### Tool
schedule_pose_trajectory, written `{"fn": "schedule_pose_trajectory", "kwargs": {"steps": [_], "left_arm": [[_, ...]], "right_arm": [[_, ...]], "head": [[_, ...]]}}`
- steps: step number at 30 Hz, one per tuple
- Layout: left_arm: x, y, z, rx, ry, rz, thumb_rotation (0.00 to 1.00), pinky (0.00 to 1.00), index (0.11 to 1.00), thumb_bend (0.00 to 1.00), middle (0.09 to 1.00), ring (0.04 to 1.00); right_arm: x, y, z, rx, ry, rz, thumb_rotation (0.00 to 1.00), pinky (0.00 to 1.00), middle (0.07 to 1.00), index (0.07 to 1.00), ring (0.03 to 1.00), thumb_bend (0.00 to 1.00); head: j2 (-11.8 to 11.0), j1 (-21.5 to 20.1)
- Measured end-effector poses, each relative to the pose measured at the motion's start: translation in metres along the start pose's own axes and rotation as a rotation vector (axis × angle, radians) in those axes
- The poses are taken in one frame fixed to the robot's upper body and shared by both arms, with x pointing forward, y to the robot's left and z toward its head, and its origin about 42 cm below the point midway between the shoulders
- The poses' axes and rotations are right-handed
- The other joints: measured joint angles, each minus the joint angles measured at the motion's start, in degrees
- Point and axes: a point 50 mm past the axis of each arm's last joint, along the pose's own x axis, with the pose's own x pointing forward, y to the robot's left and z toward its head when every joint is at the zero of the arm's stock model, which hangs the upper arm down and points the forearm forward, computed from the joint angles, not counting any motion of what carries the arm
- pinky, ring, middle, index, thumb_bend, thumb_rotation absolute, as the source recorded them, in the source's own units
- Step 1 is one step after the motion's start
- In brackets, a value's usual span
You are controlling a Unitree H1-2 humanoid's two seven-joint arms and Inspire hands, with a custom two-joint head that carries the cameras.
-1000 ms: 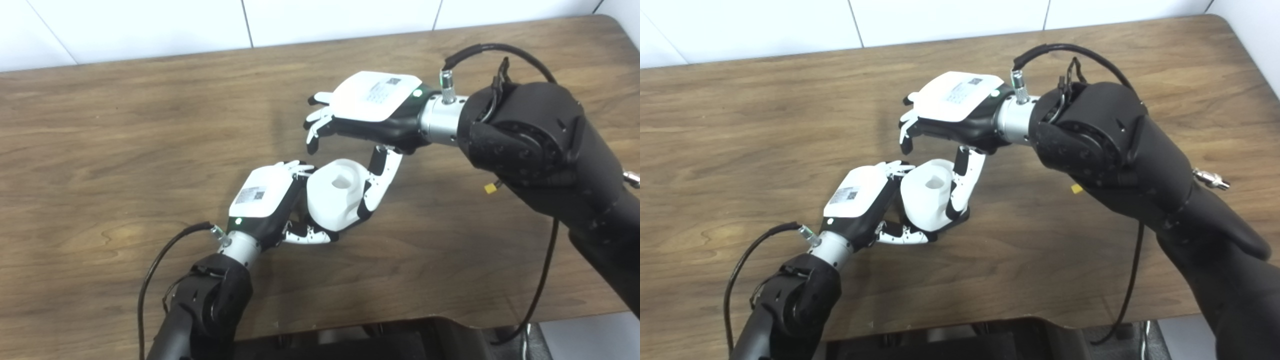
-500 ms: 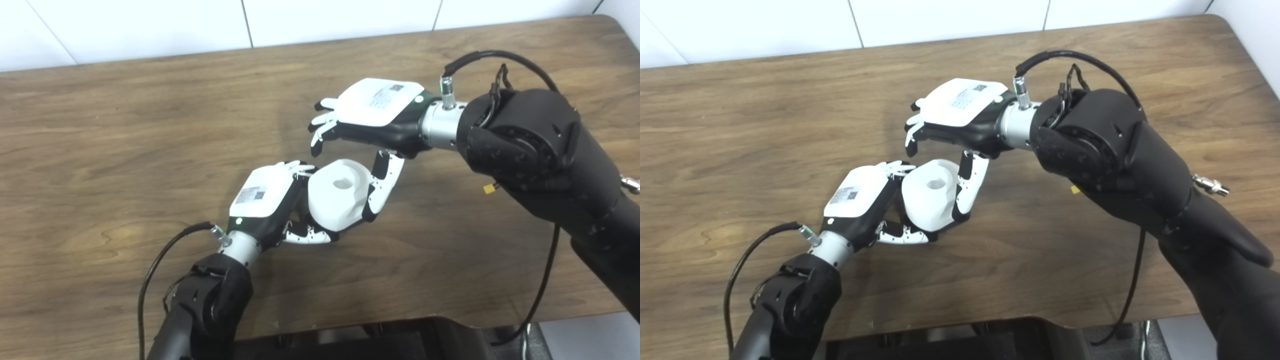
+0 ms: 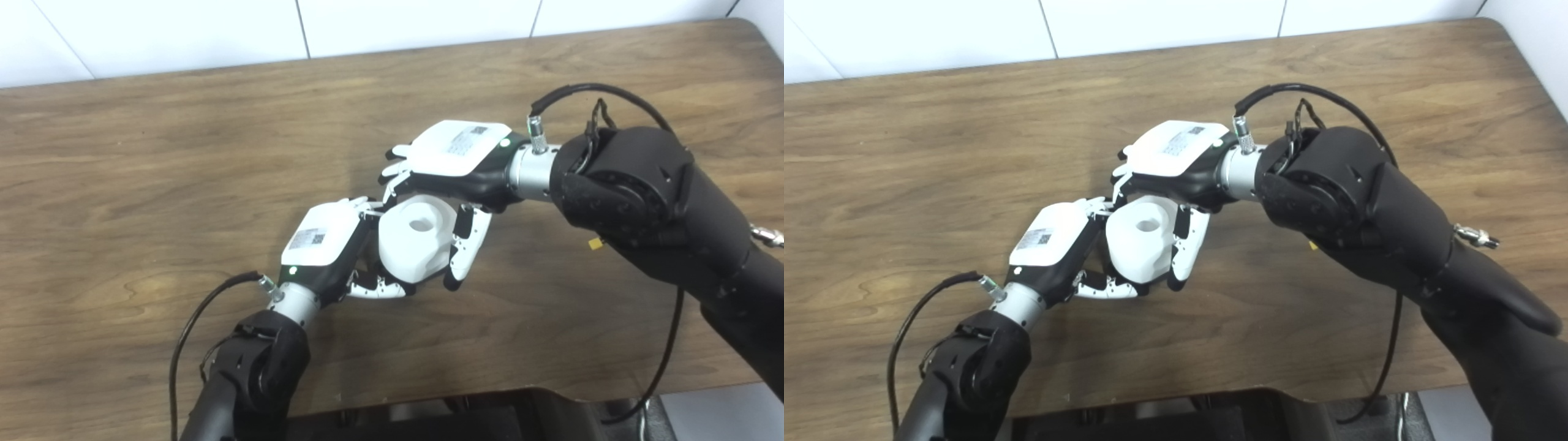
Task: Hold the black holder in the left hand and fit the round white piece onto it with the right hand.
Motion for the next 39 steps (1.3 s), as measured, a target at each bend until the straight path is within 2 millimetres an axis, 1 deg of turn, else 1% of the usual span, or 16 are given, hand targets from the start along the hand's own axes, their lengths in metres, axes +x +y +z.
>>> {"fn": "schedule_pose_trajectory", "kwargs": {"steps": [6, 15, 19, 22, 34, 39], "left_arm": [[0.000, 0.000, 0.000, 0.000, 0.000, -0.001, 0.06, 0.90, 0.490, 0.52, 0.833, 0.899], [0.000, 0.000, 0.000, -0.001, 0.001, -0.003, 0.06, 0.90, 0.490, 0.52, 0.834, 0.901], [0.000, 0.000, 0.000, -0.001, 0.001, -0.002, 0.06, 0.90, 0.490, 0.52, 0.833, 0.899], [0.000, 0.000, 0.000, -0.001, 0.001, -0.002, 0.06, 0.90, 0.490, 0.52, 0.836, 0.901], [0.001, 0.001, 0.000, -0.002, 0.000, 0.000, 0.06, 0.89, 0.490, 0.52, 0.836, 0.900], [0.001, 0.001, 0.000, -0.004, 0.001, -0.001, 0.06, 0.89, 0.490, 0.52, 0.836, 0.900]], "right_arm": [[0.000, 0.007, -0.001, 0.020, 0.003, 0.012, 0.41, 0.98, 0.923, 0.728, 1.000, 1.00], [-0.007, 0.001, -0.001, 0.017, 0.003, -0.023, 0.42, 0.99, 0.932, 0.705, 1.000, 0.99], [-0.014, -0.005, 0.003, -0.009, -0.015, -0.048, 0.43, 0.98, 0.928, 0.700, 1.000, 0.99], [-0.016, -0.008, 0.005, -0.021, -0.020, -0.061, 0.44, 0.99, 0.925, 0.710, 1.000, 1.00], [-0.018, -0.010, 0.003, -0.018, -0.014, -0.072, 0.44, 1.00, 0.927, 0.720, 1.000, 1.00], [-0.019, -0.012, 0.001, -0.014, -0.006, -0.084, 0.46, 1.00, 0.925, 0.754, 1.000, 1.00]], "head": [[0.00, 0.00], [0.18, 0.09], [0.09, -0.18], [0.09, -0.18], [0.00, 0.00], [0.00, 0.00]]}}
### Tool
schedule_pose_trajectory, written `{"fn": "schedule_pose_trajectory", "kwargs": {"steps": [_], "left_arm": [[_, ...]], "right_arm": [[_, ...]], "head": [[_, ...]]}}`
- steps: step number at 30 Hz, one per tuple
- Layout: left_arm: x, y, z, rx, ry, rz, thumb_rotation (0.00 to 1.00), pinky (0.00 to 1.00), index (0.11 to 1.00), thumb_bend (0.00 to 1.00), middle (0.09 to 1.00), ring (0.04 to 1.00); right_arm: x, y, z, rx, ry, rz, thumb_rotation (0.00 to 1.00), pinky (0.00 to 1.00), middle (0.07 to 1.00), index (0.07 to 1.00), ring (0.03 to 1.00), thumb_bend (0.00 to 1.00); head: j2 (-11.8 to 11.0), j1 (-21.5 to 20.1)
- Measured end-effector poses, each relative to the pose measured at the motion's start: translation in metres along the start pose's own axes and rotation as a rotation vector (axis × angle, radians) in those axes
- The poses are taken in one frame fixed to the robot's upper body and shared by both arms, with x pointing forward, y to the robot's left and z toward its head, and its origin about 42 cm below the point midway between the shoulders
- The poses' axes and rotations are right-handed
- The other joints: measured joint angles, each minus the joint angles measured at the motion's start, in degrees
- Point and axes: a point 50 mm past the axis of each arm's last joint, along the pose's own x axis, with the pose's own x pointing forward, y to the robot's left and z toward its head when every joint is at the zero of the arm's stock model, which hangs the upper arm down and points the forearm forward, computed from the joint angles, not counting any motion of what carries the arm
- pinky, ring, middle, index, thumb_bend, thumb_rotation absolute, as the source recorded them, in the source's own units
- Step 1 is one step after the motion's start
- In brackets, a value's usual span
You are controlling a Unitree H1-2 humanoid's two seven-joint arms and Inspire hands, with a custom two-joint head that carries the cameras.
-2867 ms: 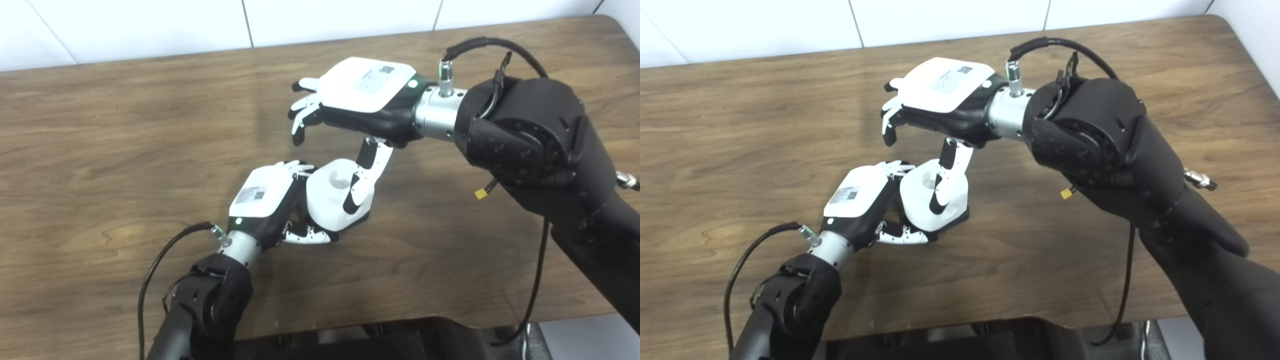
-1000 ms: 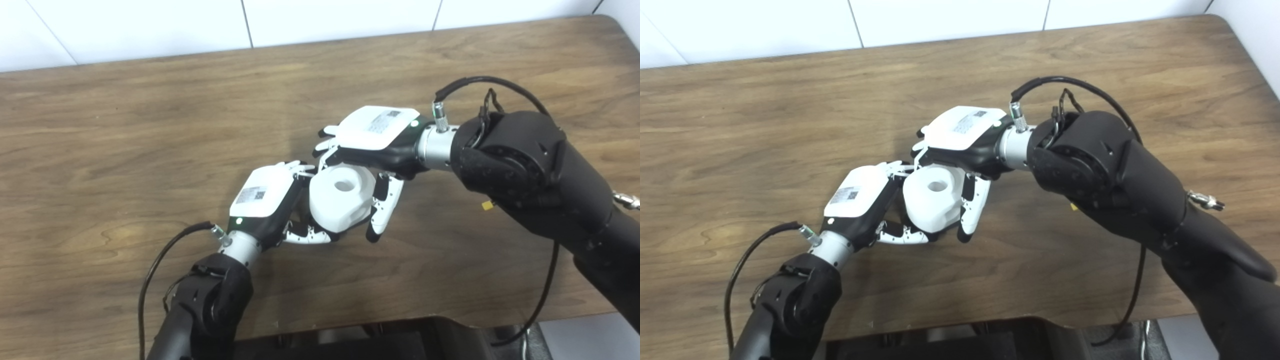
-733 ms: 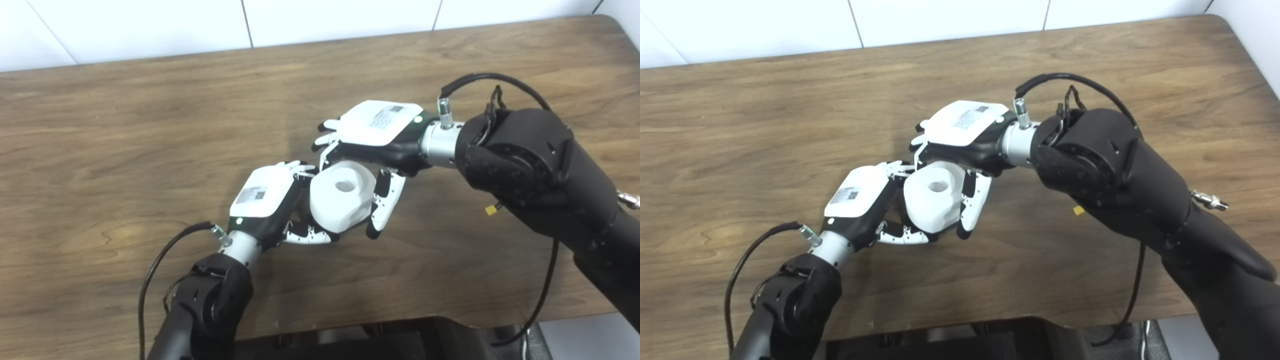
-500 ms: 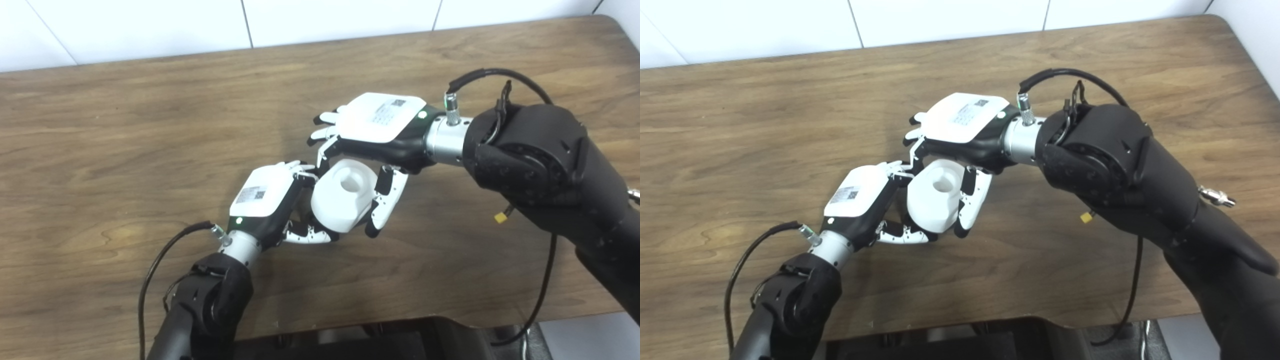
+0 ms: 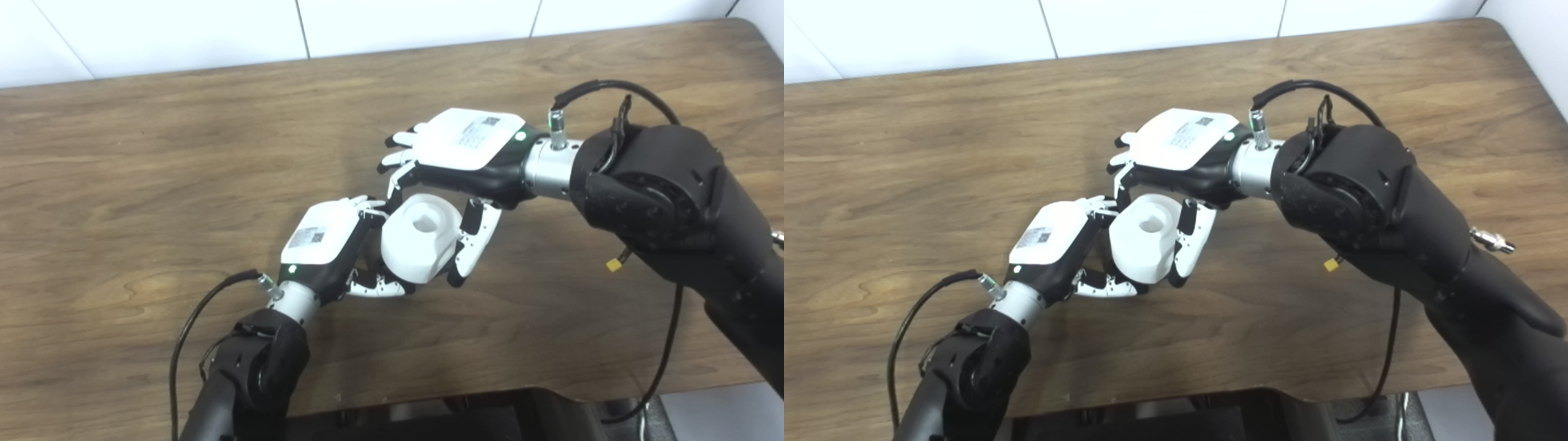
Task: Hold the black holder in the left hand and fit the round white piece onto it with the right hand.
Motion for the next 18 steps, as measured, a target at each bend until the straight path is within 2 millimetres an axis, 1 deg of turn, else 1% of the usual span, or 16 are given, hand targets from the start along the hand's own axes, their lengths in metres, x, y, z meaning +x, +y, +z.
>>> {"fn": "schedule_pose_trajectory", "kwargs": {"steps": [5, 7, 10, 15, 18], "left_arm": [[0.000, 0.000, 0.000, 0.000, 0.001, -0.001, 0.06, 0.89, 0.490, 0.52, 0.837, 0.900], [0.000, 0.000, 0.000, -0.001, 0.000, -0.001, 0.06, 0.89, 0.490, 0.52, 0.838, 0.901], [0.000, 0.000, 0.000, -0.003, -0.002, -0.002, 0.06, 0.89, 0.490, 0.52, 0.836, 0.899], [0.001, 0.000, -0.001, -0.005, -0.003, -0.003, 0.06, 0.89, 0.490, 0.52, 0.836, 0.900], [0.002, 0.000, -0.002, -0.004, -0.011, -0.003, 0.06, 0.89, 0.490, 0.52, 0.835, 0.897]], "right_arm": [[-0.002, -0.011, -0.002, -0.011, 0.000, -0.030, 0.49, 1.00, 0.931, 0.804, 1.000, 1.00], [-0.005, -0.018, -0.004, -0.012, 0.003, -0.053, 0.47, 0.99, 0.929, 0.810, 1.000, 1.00], [-0.014, -0.026, -0.005, -0.010, 0.002, -0.106, 0.46, 0.97, 0.928, 0.824, 1.000, 1.00], [-0.016, -0.029, -0.004, -0.008, -0.014, -0.107, 0.47, 0.96, 0.929, 0.838, 1.000, 1.00], [-0.016, -0.033, -0.004, -0.018, -0.020, -0.116, 0.47, 0.97, 0.929, 0.841, 1.000, 1.00]], "head": [[-0.44, -0.18], [-0.44, -0.18], [-0.70, -0.18], [-1.05, -0.18], [-1.23, -0.18]]}}
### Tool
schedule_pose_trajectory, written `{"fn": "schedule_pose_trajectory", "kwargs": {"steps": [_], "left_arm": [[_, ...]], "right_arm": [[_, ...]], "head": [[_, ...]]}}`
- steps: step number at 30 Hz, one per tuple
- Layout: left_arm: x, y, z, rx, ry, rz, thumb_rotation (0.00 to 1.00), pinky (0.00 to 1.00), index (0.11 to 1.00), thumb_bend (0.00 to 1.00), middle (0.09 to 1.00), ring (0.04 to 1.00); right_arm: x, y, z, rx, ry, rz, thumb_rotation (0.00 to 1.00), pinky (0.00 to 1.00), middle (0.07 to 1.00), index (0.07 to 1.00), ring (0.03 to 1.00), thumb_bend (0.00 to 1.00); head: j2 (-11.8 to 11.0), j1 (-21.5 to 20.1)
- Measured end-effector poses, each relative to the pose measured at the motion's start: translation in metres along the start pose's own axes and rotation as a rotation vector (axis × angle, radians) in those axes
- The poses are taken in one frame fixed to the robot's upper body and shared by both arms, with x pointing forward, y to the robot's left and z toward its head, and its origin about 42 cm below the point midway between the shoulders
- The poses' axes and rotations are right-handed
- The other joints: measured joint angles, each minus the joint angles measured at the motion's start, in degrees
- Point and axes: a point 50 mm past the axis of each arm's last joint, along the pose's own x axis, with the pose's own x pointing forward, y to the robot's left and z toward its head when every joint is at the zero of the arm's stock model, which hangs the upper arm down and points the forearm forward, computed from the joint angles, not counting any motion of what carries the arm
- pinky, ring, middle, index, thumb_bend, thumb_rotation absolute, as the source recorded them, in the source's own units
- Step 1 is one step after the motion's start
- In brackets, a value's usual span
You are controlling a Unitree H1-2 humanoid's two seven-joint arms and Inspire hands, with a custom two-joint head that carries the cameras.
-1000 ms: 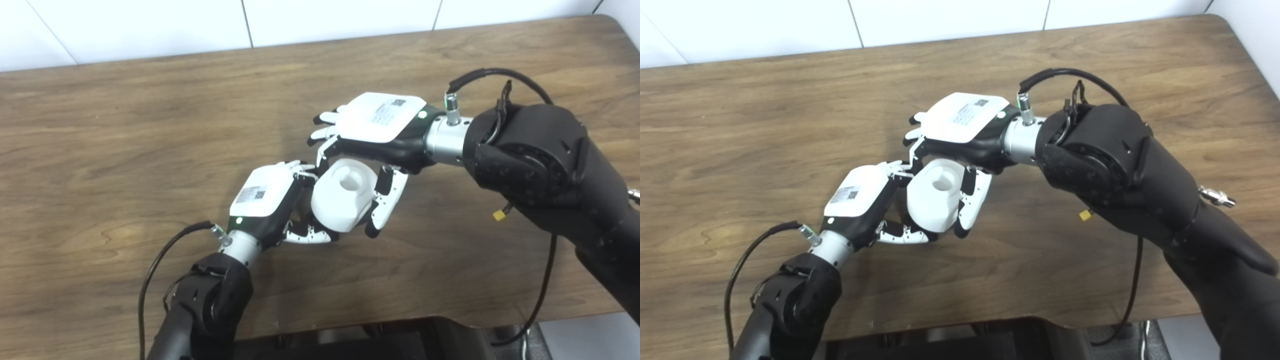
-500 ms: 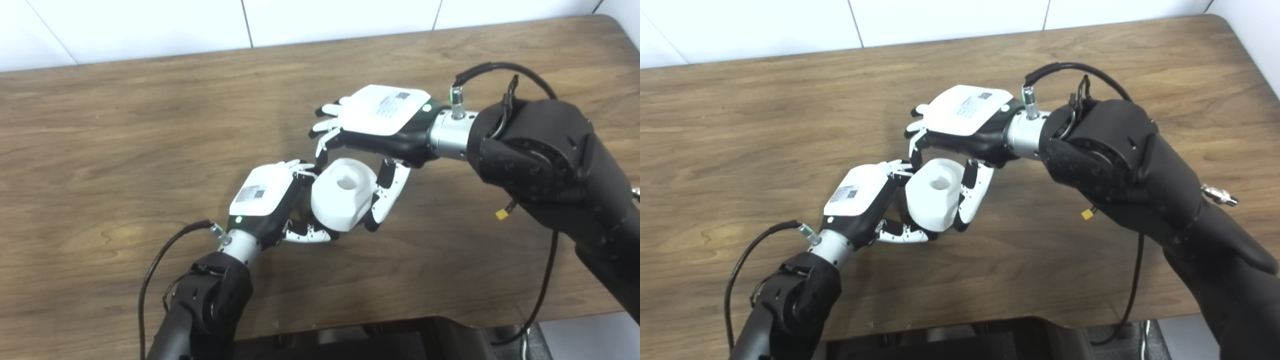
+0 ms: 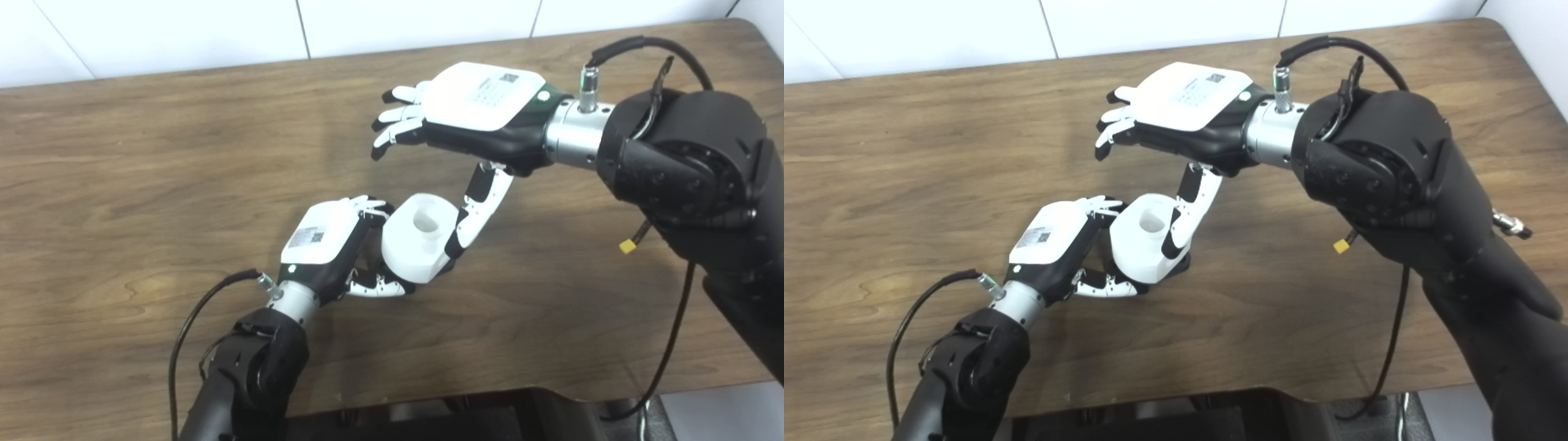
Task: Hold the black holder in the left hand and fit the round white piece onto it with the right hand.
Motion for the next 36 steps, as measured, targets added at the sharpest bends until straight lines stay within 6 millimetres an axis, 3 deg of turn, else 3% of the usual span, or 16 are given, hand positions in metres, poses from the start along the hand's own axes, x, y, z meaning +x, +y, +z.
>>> {"fn": "schedule_pose_trajectory", "kwargs": {"steps": [9, 18, 20, 22, 36], "left_arm": [[0.001, 0.001, -0.002, -0.010, -0.005, 0.003, 0.06, 0.88, 0.490, 0.52, 0.829, 0.885], [0.002, 0.003, -0.004, -0.008, -0.007, 0.005, 0.07, 0.86, 0.497, 0.52, 0.818, 0.867], [0.003, 0.004, -0.004, -0.001, -0.009, 0.002, 0.09, 0.86, 0.669, 0.81, 0.823, 0.869], [0.003, 0.004, -0.003, 0.010, -0.011, -0.002, 0.11, 0.86, 0.738, 0.88, 0.831, 0.874], [0.000, 0.014, 0.000, 0.094, 0.004, -0.077, 0.25, 0.87, 0.946, 0.94, 0.955, 0.930]], "right_arm": [[-0.005, -0.008, -0.006, 0.007, 0.019, -0.037, 0.42, 0.94, 0.936, 0.843, 1.000, 1.00], [-0.006, -0.012, -0.007, -0.009, 0.025, -0.038, 0.45, 0.92, 0.924, 0.835, 1.000, 1.00], [-0.007, -0.013, -0.008, -0.019, 0.031, -0.036, 0.46, 0.91, 0.920, 0.834, 1.000, 1.00], [-0.008, -0.015, -0.009, -0.024, 0.035, -0.038, 0.46, 0.91, 0.919, 0.834, 1.000, 1.00], [-0.009, -0.011, -0.012, -0.003, 0.044, -0.035, 0.46, 0.93, 0.936, 0.845, 1.000, 1.00]], "head": [[-0.44, -0.18], [-0.53, 0.26], [-0.44, 0.35], [-0.35, 0.53], [-0.44, 1.05]]}}
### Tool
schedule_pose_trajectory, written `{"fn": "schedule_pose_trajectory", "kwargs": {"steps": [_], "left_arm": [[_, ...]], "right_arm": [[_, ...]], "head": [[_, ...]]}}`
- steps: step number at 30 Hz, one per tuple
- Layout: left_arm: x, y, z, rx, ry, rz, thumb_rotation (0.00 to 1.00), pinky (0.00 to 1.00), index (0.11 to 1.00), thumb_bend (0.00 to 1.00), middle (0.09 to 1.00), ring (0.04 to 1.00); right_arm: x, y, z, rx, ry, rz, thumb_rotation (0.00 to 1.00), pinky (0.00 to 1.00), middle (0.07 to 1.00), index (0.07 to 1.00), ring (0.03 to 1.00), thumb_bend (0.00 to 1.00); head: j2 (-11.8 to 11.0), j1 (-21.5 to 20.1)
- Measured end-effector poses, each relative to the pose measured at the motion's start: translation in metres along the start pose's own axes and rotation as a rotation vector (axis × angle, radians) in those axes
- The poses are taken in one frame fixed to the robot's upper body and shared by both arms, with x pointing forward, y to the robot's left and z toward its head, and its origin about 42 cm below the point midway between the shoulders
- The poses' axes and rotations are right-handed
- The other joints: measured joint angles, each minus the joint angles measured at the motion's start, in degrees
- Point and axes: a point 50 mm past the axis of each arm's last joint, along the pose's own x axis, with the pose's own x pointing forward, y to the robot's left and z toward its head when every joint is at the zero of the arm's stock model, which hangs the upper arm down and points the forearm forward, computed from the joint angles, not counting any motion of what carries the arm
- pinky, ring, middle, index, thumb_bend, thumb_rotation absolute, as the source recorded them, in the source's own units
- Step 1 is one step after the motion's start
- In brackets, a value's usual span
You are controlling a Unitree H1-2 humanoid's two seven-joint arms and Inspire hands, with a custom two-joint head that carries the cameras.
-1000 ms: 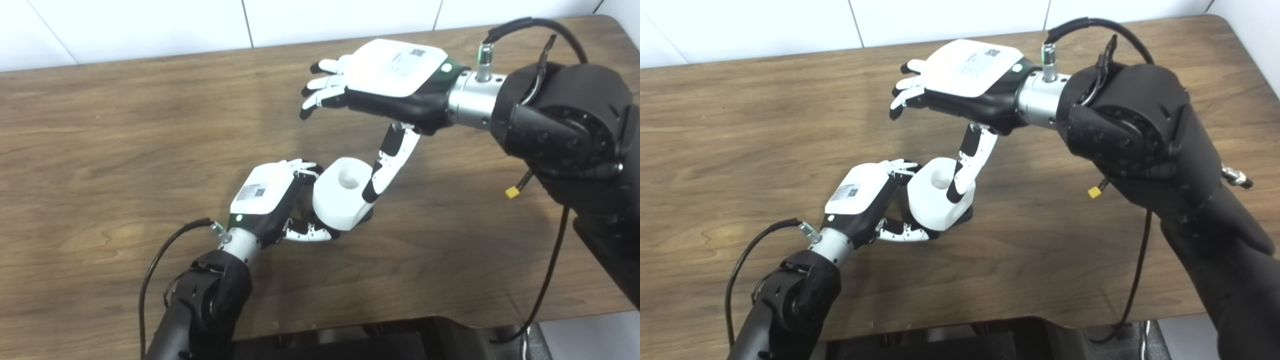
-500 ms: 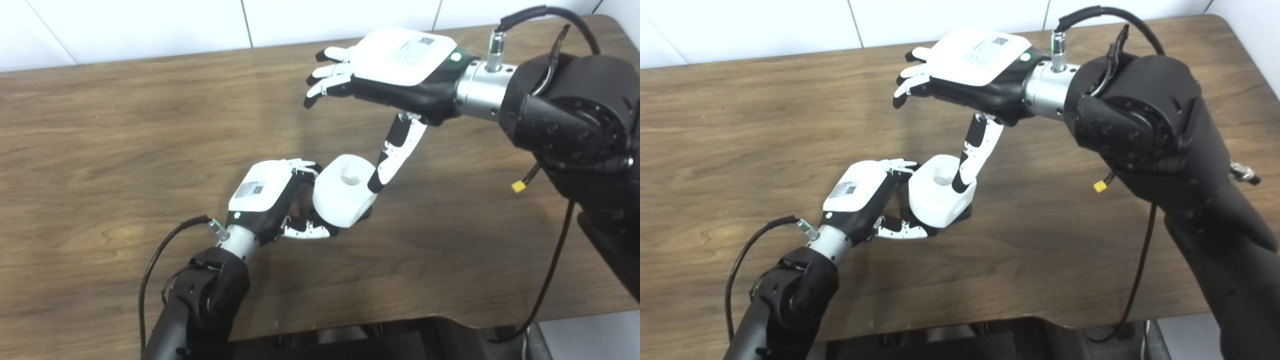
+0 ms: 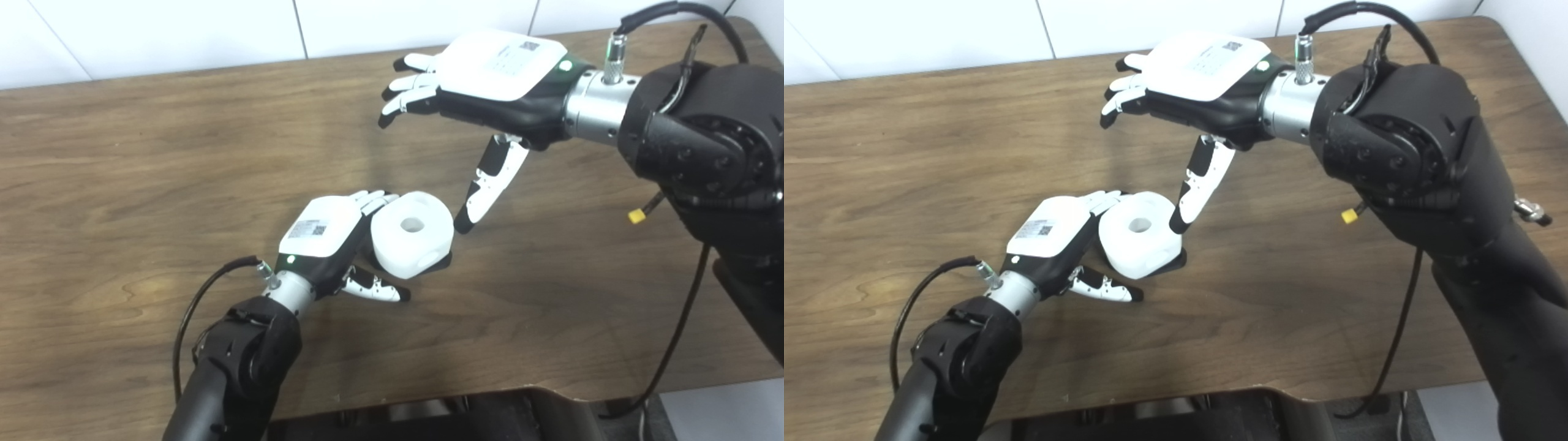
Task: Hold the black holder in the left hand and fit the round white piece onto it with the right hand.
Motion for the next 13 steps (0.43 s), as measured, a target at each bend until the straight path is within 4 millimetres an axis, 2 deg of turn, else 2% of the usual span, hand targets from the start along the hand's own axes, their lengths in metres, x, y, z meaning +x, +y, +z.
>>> {"fn": "schedule_pose_trajectory", "kwargs": {"steps": [6, 13], "left_arm": [[-0.004, 0.008, 0.001, 0.017, 0.033, -0.035, 0.30, 0.83, 0.999, 0.97, 0.977, 0.923], [-0.013, 0.017, -0.010, -0.033, 0.059, -0.021, 0.28, 0.80, 1.000, 0.98, 0.969, 0.914]], "right_arm": [[0.000, 0.002, -0.001, 0.009, 0.005, 0.005, 0.46, 0.94, 0.935, 0.848, 1.000, 1.00], [0.000, 0.004, -0.004, 0.021, 0.014, 0.007, 0.45, 0.93, 0.934, 0.853, 1.000, 1.00]], "head": [[-0.35, 0.26], [-0.88, 0.79]]}}
